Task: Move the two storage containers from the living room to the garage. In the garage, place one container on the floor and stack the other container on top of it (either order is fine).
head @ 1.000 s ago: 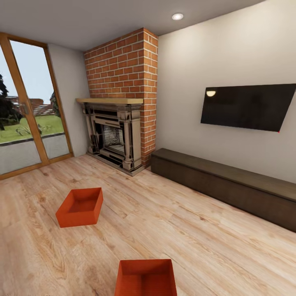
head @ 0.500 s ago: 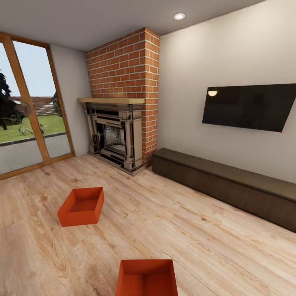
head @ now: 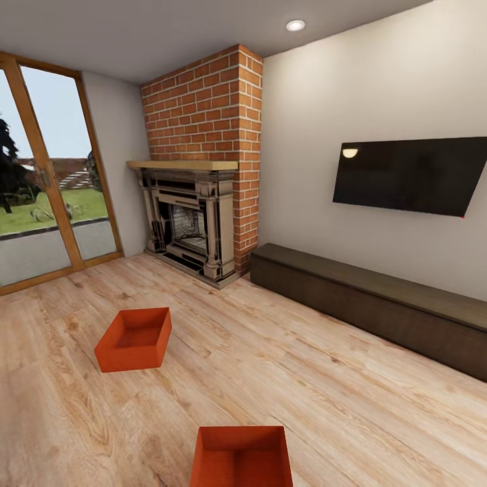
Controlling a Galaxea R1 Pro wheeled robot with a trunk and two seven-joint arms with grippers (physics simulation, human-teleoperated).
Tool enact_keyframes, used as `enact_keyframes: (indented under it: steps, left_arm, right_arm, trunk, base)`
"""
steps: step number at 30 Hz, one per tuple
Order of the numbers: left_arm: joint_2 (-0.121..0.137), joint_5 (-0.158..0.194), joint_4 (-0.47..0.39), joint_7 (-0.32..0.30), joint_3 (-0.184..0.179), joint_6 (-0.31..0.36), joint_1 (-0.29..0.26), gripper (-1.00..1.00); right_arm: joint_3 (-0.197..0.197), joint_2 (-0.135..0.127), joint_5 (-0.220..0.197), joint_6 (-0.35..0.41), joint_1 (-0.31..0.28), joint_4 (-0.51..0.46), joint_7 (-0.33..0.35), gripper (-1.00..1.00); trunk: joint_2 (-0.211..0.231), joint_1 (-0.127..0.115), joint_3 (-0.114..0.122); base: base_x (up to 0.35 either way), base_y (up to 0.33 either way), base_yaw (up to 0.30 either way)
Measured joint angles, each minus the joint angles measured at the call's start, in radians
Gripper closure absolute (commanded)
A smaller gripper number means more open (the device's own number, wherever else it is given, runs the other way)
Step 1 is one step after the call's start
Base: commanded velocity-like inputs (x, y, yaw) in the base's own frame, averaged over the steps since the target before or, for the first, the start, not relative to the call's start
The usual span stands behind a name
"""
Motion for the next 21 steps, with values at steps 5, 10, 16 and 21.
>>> enact_keyframes:
  steps: [5, 10, 16, 21]
  left_arm:
    - [0.0, 0.0, 0.0, 0.0, 0.0, 0.0, 0.0, -1.0]
    - [0.0, 0.0, 0.0, 0.0, 0.0, 0.0, 0.0, -1.0]
    - [0.0, -0.001, 0.0, 0.0, 0.0, 0.0, 0.0, -1.0]
    - [0.0, -0.001, 0.0, 0.0, 0.0, 0.0, 0.0, -1.0]
  right_arm:
    - [0.0, 0.0, 0.0, -0.002, 0.0, 0.0, 0.0, -1.0]
    - [0.0, 0.0, -0.001, -0.001, 0.0, 0.0, 0.0, -1.0]
    - [0.0, 0.0, -0.001, 0.0, 0.0, 0.0, 0.0, -1.0]
    - [0.0, -0.003, 0.0, 0.0, 0.0, 0.0, 0.001, -1.0]
  trunk:
    - [0.0, 0.0, -0.001]
    - [0.0, 0.0, -0.001]
    - [0.0, 0.0, -0.005]
    - [0.0, 0.0, -0.012]
  base:
    - [0.0, 0.0, 0.0]
    - [0.0, 0.0, 0.0]
    - [0.0, 0.0, 0.0]
    - [0.0, 0.0, 0.0]
